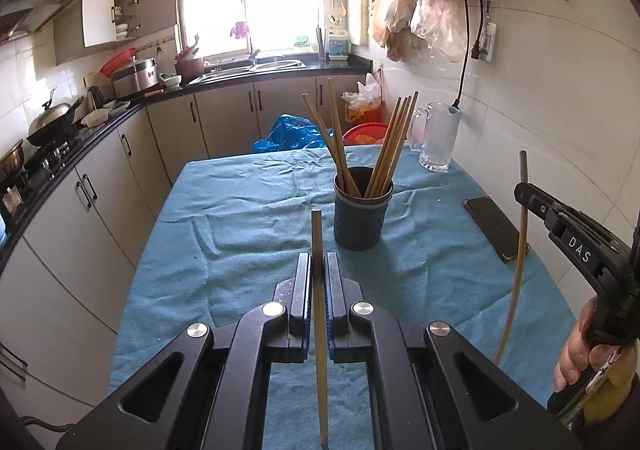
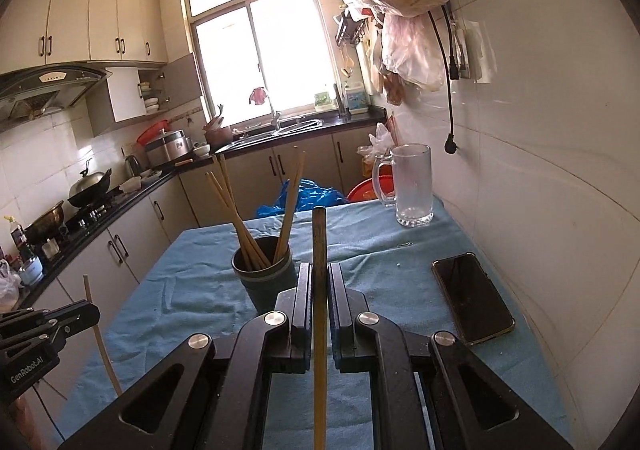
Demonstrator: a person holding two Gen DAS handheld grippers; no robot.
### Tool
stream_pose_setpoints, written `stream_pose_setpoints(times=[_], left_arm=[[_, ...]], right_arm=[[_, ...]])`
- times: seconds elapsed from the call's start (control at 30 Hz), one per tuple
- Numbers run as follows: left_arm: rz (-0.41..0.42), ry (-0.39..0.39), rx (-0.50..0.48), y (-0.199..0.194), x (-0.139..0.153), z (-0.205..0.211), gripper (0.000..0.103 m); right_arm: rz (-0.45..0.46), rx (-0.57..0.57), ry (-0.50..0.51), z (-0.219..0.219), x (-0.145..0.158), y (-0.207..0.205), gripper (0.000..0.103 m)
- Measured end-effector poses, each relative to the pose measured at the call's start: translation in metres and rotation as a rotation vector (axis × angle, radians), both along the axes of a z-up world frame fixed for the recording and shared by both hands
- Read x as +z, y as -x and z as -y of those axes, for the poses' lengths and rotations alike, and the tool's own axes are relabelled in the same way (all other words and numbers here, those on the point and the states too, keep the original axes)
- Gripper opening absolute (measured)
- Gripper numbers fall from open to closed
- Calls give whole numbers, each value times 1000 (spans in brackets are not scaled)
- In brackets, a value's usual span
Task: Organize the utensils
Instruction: 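Lift both held chopsticks and carry them toward the black cup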
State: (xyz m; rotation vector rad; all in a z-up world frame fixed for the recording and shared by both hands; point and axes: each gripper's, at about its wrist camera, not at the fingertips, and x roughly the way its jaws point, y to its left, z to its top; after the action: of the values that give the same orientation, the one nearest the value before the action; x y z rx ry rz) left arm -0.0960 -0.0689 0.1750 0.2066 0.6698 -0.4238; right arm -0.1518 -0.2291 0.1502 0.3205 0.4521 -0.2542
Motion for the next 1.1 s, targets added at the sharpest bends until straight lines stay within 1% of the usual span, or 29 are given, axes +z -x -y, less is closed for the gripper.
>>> stream_pose_setpoints(times=[0.23, 0.53, 0.73, 0.93, 1.1], left_arm=[[10, 0, 0, 5, 4, -2, 5], [14, 16, -2, 9, 11, -5, 5], [17, 17, -2, 10, 13, -6, 5], [31, 25, 1, 8, 21, -11, 5], [43, 27, 6, 3, 27, -14, 5]], right_arm=[[22, 19, -19, 1, 8, 5, 8], [80, 45, -44, -3, 27, 15, 8], [107, 52, -17, -13, 40, 19, 8], [117, 56, 27, -23, 53, 19, 8], [125, 56, 36, -27, 61, 16, 8]])
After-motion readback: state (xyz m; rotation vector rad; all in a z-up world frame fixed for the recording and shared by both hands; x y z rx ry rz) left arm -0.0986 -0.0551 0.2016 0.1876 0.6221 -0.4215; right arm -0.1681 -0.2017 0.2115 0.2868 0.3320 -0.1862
